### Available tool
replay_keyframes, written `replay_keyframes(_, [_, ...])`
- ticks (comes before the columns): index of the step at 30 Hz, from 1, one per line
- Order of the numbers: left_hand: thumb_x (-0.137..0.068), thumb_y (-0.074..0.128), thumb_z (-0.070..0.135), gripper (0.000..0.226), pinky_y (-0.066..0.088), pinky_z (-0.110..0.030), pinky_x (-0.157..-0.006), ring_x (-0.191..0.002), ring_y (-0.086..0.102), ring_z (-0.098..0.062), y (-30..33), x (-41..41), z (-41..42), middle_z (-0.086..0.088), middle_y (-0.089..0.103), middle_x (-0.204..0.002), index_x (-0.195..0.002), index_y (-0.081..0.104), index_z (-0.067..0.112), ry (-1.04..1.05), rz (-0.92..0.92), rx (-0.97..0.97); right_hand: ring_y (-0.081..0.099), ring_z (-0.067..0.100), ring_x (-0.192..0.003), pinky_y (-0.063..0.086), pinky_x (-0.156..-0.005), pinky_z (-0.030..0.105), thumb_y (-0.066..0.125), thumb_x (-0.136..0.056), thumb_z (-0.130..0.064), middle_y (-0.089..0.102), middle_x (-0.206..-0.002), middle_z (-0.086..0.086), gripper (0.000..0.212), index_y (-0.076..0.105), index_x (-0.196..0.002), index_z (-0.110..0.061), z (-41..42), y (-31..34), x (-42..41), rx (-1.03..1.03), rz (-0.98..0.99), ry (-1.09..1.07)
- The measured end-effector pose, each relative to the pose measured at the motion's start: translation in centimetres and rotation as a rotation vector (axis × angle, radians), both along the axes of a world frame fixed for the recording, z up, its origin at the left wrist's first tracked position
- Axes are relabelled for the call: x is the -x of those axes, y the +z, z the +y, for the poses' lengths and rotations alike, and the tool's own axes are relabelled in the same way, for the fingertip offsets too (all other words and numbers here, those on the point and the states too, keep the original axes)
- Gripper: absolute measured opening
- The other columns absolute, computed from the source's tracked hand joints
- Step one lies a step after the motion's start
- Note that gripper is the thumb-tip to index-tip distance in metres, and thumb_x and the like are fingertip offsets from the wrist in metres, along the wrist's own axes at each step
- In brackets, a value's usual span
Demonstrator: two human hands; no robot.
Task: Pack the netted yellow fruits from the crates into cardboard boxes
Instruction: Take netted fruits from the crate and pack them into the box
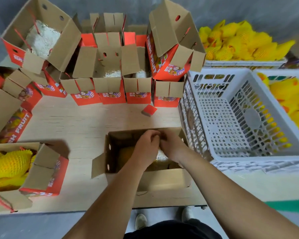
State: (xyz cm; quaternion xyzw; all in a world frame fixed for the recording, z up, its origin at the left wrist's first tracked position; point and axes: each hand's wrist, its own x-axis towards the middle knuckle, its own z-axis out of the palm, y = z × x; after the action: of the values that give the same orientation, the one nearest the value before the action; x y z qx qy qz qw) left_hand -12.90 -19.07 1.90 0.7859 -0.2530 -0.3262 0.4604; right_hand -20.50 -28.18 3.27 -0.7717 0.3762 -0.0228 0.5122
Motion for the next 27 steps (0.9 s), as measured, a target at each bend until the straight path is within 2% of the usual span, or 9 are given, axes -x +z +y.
replay_keyframes(5, [-0.105, 0.05, 0.03, 0.016, 0.054, -0.023, -0.081, -0.096, 0.066, -0.005, 3.4, 5.4, -8.0, 0.01, 0.07, -0.104, -0.107, 0.065, 0.034, -0.033, 0.001, 0.165, 0.06, -0.015, -0.09, 0.045, -0.075, 0.001, 0.048, -0.095, 0.001, 0.064, -0.101, -0.021, 0.04, 0.063, -0.125, -0.021, -5.5, 3.4, 6.4, 0.083, -0.236, -0.21])
replay_keyframes(7, [-0.103, 0.051, 0.031, 0.016, 0.056, -0.024, -0.081, -0.094, 0.068, -0.003, 4.4, 8.2, -11.9, 0.011, 0.072, -0.101, -0.106, 0.067, 0.034, -0.084, -0.008, 0.22, 0.06, -0.018, -0.089, 0.045, -0.071, 0.001, 0.051, -0.097, -0.004, 0.063, -0.102, -0.024, 0.038, 0.061, -0.127, -0.026, -8.9, 4.2, 9.6, 0.087, -0.3, -0.27])
replay_keyframes(11, [-0.101, 0.049, 0.034, 0.018, 0.046, -0.008, -0.067, -0.089, 0.066, 0.004, 5.8, 15.3, -20.3, 0.022, 0.07, -0.096, -0.104, 0.067, 0.038, -0.19, -0.071, 0.301, 0.065, -0.011, -0.094, 0.05, -0.07, 0.008, 0.056, -0.099, -0.009, 0.069, -0.112, -0.014, 0.034, 0.058, -0.122, -0.035, -16.8, 4.9, 17.3, 0.101, -0.398, -0.386])
replay_keyframes(15, [-0.106, 0.048, 0.032, 0.019, 0.045, -0.015, -0.058, -0.075, 0.065, 0.0, 5.9, 22.7, -29.6, 0.016, 0.068, -0.089, -0.107, 0.066, 0.037, -0.323, -0.112, 0.287, 0.066, -0.008, -0.095, 0.051, -0.071, 0.011, 0.056, -0.093, -0.017, 0.07, -0.101, -0.028, 0.035, 0.059, -0.121, -0.038, -25.5, 4.5, 25.4, 0.203, -0.402, -0.474])
replay_keyframes(17, [-0.107, 0.048, 0.029, 0.018, 0.042, -0.015, -0.055, -0.069, 0.063, -0.001, 5.5, 25.6, -34.2, 0.013, 0.067, -0.085, -0.108, 0.066, 0.033, -0.391, -0.173, 0.281, 0.069, -0.005, -0.089, 0.052, -0.068, 0.014, 0.061, -0.093, -0.018, 0.071, -0.099, -0.024, 0.033, 0.059, -0.115, -0.042, -30.0, 3.7, 28.9, 0.227, -0.358, -0.527])
replay_keyframes(19, [-0.105, 0.051, 0.024, 0.018, 0.046, -0.02, -0.065, -0.081, 0.064, -0.001, 5.0, 27.5, -38.4, 0.01, 0.069, -0.096, -0.113, 0.068, 0.027, -0.442, -0.251, 0.242, 0.07, 0.006, -0.09, 0.054, -0.073, 0.024, 0.065, -0.095, -0.016, 0.072, -0.106, -0.013, 0.032, 0.06, -0.12, -0.037, -34.3, 2.3, 31.5, 0.231, -0.277, -0.558])
replay_keyframes(21, [-0.103, 0.054, 0.021, 0.022, 0.051, -0.032, -0.084, -0.104, 0.066, -0.015, 4.2, 28.6, -42.0, 0.001, 0.072, -0.114, -0.12, 0.069, 0.02, -0.472, -0.349, 0.158, 0.068, 0.017, -0.093, 0.05, -0.073, 0.017, 0.065, -0.093, -0.012, 0.07, -0.111, -0.002, 0.038, 0.06, -0.13, -0.023, -38.4, 0.8, 33.3, 0.225, -0.163, -0.559])
replay_keyframes(23, [-0.102, 0.055, 0.022, 0.024, 0.052, -0.04, -0.09, -0.11, 0.066, -0.024, 3.1, 29.0, -44.8, -0.002, 0.073, -0.118, -0.121, 0.069, 0.018, -0.516, -0.496, 0.08, 0.065, 0.023, -0.097, 0.043, -0.068, 0.013, 0.066, -0.091, -0.012, 0.067, -0.116, 0.004, 0.045, 0.057, -0.135, -0.018, -42.3, -0.8, 33.9, 0.24, -0.028, -0.526])
replay_keyframes(27, [-0.099, 0.055, 0.029, 0.024, 0.049, -0.042, -0.092, -0.109, 0.064, -0.025, 1.2, 27.7, -49.2, 0.001, 0.069, -0.118, -0.121, 0.064, 0.024, -0.568, -0.858, -0.073, 0.056, 0.035, -0.126, 0.048, -0.096, 0.039, 0.066, -0.093, -0.022, 0.054, -0.142, 0.015, 0.058, 0.045, -0.147, -0.016, -48.8, -3.3, 32.5, 0.212, 0.101, -0.483])
